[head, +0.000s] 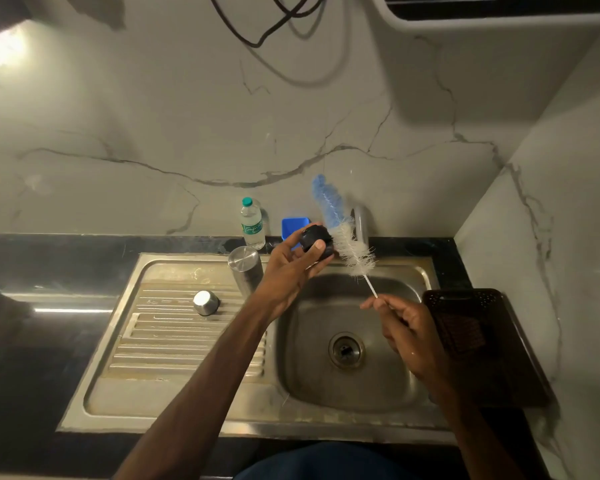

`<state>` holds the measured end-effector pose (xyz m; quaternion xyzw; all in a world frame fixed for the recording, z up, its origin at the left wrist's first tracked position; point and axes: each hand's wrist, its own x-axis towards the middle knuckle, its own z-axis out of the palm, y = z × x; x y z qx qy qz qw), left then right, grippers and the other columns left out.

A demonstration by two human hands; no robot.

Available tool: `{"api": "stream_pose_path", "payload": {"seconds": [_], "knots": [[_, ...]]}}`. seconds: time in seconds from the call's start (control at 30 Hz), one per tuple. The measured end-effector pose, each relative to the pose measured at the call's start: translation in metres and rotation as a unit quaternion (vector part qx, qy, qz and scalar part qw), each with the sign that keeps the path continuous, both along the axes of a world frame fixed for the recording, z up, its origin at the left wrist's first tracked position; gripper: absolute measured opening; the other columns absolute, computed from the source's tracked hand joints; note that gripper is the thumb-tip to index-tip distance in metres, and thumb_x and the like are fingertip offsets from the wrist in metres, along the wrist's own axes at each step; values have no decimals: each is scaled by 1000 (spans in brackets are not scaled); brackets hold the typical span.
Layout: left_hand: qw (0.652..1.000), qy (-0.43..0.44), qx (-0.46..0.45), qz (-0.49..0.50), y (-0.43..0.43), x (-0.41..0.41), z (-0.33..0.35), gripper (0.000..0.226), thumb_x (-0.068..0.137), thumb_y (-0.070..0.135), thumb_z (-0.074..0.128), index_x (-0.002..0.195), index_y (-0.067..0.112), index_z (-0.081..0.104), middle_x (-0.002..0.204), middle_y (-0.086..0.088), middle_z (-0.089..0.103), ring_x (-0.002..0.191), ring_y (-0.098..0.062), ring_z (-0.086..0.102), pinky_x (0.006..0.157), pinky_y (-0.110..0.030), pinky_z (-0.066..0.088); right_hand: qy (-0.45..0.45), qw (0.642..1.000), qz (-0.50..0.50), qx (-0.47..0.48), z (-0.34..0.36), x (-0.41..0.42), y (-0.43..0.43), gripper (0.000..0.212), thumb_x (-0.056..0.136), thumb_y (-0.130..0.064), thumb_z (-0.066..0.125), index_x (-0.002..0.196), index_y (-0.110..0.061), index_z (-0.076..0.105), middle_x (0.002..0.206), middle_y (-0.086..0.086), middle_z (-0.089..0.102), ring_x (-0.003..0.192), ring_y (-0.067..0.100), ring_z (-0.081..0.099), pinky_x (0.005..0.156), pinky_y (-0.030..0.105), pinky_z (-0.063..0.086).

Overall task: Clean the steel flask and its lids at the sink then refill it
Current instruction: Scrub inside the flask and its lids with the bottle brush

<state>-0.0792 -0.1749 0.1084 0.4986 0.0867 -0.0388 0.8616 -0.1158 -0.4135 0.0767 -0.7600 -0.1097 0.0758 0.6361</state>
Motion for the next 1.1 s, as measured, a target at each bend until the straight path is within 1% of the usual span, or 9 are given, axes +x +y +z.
{"api": "stream_pose_path", "payload": {"seconds": [0.1, 0.27, 0.4, 0.53, 0.7, 0.8, 0.9, 0.97, 1.1], "knots": [[999, -16, 29, 18, 3, -2, 0, 48, 94, 6, 67, 140, 7, 53, 119, -12, 75, 119, -32, 69, 98, -39, 59, -4, 1000, 0, -5, 2, -4, -1, 23, 106, -20, 52, 104, -13, 74, 50, -8, 38, 42, 6, 31, 42, 19, 27], [989, -49, 137, 11, 0, -7, 1, 46, 100, 9, 64, 144, 12, 52, 126, -5, 73, 119, -27, 70, 92, -44, 62, -7, 1000, -1, -5, 7, 0, 0, 23, 106, -19, 52, 104, -14, 74, 51, -10, 37, 43, 8, 29, 42, 19, 26], [975, -96, 198, 37, 8, -4, 4, 48, 97, 9, 69, 143, 15, 56, 133, -13, 67, 116, -29, 70, 88, -42, 62, -11, 1000, -12, -14, 2, 1, -3, 23, 106, -20, 53, 103, -16, 75, 51, -12, 42, 44, 7, 32, 44, 20, 28], [964, -114, 232, 62, 18, 1, 0, 52, 91, 2, 75, 140, 8, 57, 131, -16, 68, 116, -32, 70, 96, -49, 59, -11, 1000, -14, -21, -8, -4, -7, 23, 105, -23, 53, 102, -20, 76, 51, -12, 45, 45, 8, 34, 47, 23, 27], [949, -134, 275, 76, 20, 3, 1, 62, 79, -6, 85, 133, 3, 55, 125, -13, 73, 118, -31, 70, 105, -53, 54, -3, 1000, -17, -8, -12, -7, -6, 24, 107, -23, 52, 104, -20, 76, 52, -7, 37, 47, 13, 30, 47, 24, 26], [945, -145, 286, 69, 18, 3, 4, 58, 82, -7, 82, 132, 2, 56, 125, -13, 72, 118, -33, 69, 105, -56, 53, -9, 1000, -22, 0, -12, -8, -5, 24, 107, -20, 52, 105, -19, 76, 52, -7, 37, 46, 13, 30, 46, 23, 26], [948, -139, 280, 58, 15, 2, 5, 55, 88, -9, 75, 137, 3, 52, 126, -17, 71, 118, -37, 69, 105, -60, 51, -17, 999, -28, -3, -11, -8, -5, 24, 107, -24, 52, 107, -22, 76, 52, -5, 35, 46, 17, 29, 47, 29, 24], [949, -139, 279, 40, 14, 1, 5, 55, 92, -9, 68, 141, 6, 49, 128, -18, 69, 117, -39, 69, 102, -61, 53, -20, 999, -32, -3, -9, -7, -4, 24, 107, -24, 52, 107, -22, 76, 52, -4, 34, 46, 16, 28, 47, 28, 24], [960, -126, 250, 2, 8, -4, 10, 57, 98, -12, 58, 149, 7, 41, 134, 1, 68, 119, -30, 69, 94, -49, 60, -28, 999, -32, 10, -3, -8, 2, 25, 107, -16, 51, 103, -16, 75, 50, -8, 34, 44, 10, 28, 44, 20, 24]]}}
